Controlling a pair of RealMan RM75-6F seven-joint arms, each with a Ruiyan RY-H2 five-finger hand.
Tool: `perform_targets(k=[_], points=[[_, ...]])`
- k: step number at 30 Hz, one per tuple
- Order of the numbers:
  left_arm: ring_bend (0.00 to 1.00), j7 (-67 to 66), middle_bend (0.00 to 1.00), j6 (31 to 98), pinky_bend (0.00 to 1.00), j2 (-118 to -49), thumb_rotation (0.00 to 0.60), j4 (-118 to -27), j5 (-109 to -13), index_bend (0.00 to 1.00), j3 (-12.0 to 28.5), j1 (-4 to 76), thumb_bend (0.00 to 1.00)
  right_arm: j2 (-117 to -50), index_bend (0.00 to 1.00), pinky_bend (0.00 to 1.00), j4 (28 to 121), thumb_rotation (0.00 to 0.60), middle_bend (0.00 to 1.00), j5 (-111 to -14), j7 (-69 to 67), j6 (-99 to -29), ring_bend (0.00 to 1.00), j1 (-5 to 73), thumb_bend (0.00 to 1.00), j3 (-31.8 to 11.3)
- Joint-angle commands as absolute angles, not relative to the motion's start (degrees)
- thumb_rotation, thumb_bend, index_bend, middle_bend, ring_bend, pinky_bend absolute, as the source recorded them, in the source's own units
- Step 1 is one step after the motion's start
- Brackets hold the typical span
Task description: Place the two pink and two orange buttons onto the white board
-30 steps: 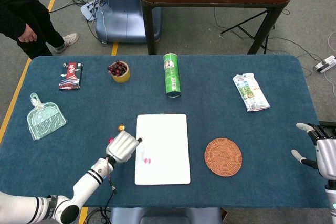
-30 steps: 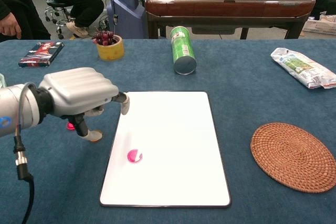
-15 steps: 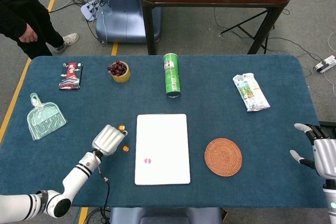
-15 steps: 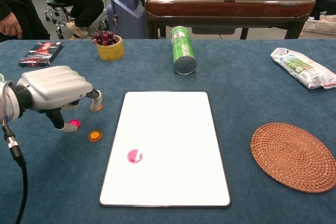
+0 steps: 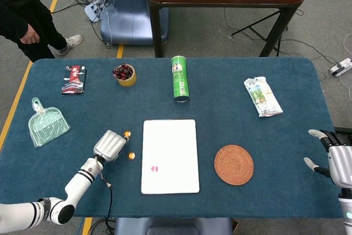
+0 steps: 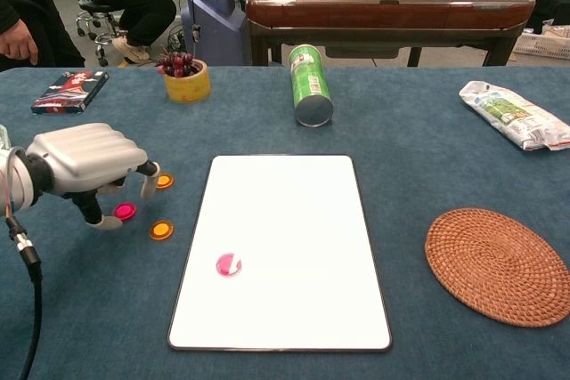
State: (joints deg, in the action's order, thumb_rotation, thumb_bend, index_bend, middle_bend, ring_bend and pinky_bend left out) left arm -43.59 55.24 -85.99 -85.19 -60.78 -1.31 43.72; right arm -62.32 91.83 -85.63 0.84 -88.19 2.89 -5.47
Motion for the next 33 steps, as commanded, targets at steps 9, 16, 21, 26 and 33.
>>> perform_targets(k=[9, 16, 21, 26, 33], points=[[1.00, -42.30, 1.00, 54.60, 1.00, -86.04, 0.600, -84.12, -59.82, 0.53, -0.68, 43.34, 0.25, -62.38, 0.29, 0.54, 91.87, 0.600, 0.33, -85.58, 1.05, -88.03, 0.29, 2.97, 0.06, -5.46], [1.00, -42.29, 1.00, 54.33, 1.00, -86.24, 0.600, -84.22, -59.92, 0.54, -0.58, 43.40, 0.25, -62.47, 0.29, 0.54, 91.94, 0.600, 0.33, -85.55, 1.35, -87.83, 0.29, 3.05, 0.06, -5.40], [1.00, -42.83, 1.00, 54.07, 1.00, -86.48, 0.600, -84.21, -59.12, 0.55, -0.49, 43.49, 0.25, -62.36, 0.29, 0.54, 92.00, 0.600, 0.33, -85.55, 1.19, -88.01, 0.29, 2.97, 0.06, -5.45], [1.00, -43.09, 1.00, 53.84, 1.00, -86.79, 0.600, -83.57, -58.89, 0.55, -0.52, 43.60, 0.25, -62.26, 0.29, 0.54, 91.92, 0.600, 0.33, -85.58, 0.87, -88.16, 0.29, 2.90, 0.06, -5.47], [1.00, -42.51, 1.00, 53.86, 1.00, -87.01, 0.600, -83.10, -58.62, 0.56, -0.26, 43.46, 0.25, -62.25, 0.29, 0.54, 91.87, 0.600, 0.33, -85.58, 0.84, -88.08, 0.29, 2.93, 0.06, -5.46]])
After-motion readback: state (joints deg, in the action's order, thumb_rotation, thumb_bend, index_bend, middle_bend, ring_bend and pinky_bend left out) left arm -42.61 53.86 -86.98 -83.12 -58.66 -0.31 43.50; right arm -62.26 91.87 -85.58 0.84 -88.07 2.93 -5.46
